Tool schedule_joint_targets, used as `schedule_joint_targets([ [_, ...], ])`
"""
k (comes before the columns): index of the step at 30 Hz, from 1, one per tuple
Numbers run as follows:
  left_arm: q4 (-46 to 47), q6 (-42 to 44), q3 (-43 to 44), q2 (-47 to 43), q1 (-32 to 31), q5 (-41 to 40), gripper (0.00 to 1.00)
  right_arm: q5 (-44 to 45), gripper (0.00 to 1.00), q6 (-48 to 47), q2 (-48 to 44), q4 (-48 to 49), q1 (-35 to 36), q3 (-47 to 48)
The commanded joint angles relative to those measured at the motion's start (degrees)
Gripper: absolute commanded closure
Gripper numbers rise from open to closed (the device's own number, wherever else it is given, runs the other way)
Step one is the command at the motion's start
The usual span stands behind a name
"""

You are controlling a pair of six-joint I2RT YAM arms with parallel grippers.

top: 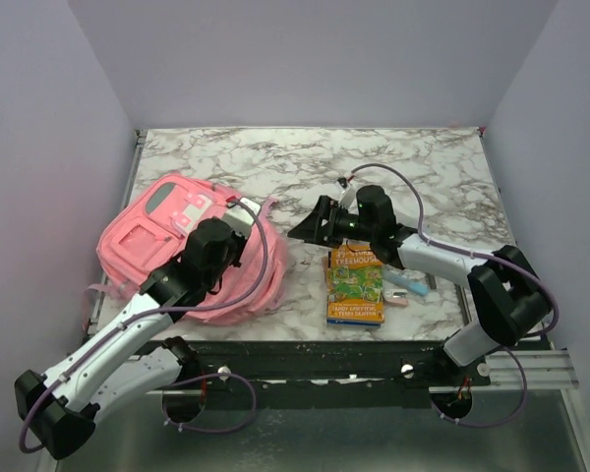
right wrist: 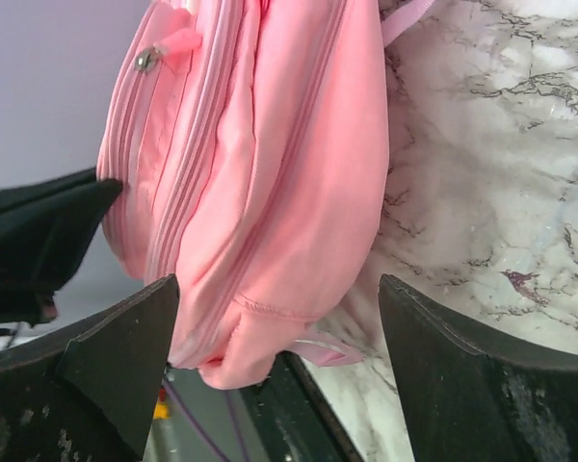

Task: Pack the student bag
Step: Adjust the student bag at the center of the board.

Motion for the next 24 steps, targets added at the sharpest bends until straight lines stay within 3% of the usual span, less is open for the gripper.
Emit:
schedule_joint_targets([
  [1,15.87,10.05,-3.58,-8.41,0.09,8.01,1.00,-8.21,0.12,9.43,2.36,5.18,-1.78,-0.37],
  [5,17.55,9.68,-5.01,-10.80,0.09,11.70,1.00,-9.86,0.12,20.13,8.09,18.23,-1.69,-3.75],
  [12,19.16,8.22,-6.59,-13.61,0.09,15.69,1.00,-11.03,0.12,25.75,19.17,28.26,-0.90,-3.22],
  [16,19.65,7.80,-6.94,-13.19,0.07,18.41,1.00,-11.75,0.19,30.22,22.05,36.29,0.73,-2.25],
  [19,20.01,6.96,-6.95,-12.36,0.09,18.72,1.00,-9.03,0.41,32.52,20.90,42.85,1.37,-4.28],
  [22,20.34,6.09,-7.36,-11.73,0.10,17.54,1.00,-2.89,0.71,31.28,18.00,45.28,1.08,-7.10],
  [24,21.15,4.92,-7.40,-9.86,0.07,14.25,1.00,-0.37,0.96,29.71,16.06,47.82,0.62,-8.16],
])
